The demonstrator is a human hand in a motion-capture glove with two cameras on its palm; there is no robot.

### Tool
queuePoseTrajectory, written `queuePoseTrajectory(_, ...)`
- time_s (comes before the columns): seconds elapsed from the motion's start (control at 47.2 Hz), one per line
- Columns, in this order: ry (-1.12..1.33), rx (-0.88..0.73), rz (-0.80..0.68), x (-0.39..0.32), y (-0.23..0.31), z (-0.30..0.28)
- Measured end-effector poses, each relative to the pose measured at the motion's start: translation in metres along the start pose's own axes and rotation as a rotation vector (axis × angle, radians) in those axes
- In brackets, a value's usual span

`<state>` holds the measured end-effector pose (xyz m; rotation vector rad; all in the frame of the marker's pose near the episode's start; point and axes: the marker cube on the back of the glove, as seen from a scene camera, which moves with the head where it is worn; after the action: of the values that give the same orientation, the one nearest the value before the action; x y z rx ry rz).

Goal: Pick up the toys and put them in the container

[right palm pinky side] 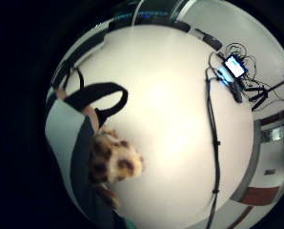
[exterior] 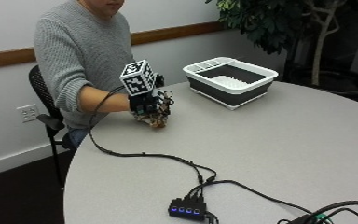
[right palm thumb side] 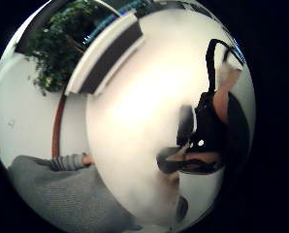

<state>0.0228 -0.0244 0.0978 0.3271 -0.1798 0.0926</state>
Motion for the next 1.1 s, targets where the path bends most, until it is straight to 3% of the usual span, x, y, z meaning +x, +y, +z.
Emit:
queuePoseTrajectory(0.148, 0.05, -0.047, -0.006, 0.002, -0.008, -0.015)
queuePoseTrajectory(0.402, 0.071, -0.327, -0.009, -0.003, 0.001, -0.02)
queuePoseTrajectory(0.55, 0.124, -0.407, -0.053, -0.012, 0.002, -0.033)
queuePoseTrajectory(0.72, 0.243, -0.542, -0.02, -0.009, 0.015, 0.022)
queuePoseTrajectory(0.826, 0.177, -0.536, -0.05, -0.006, 0.027, 0.048)
queuePoseTrajectory(1.101, 0.17, -0.411, -0.085, -0.01, 0.028, 0.047)
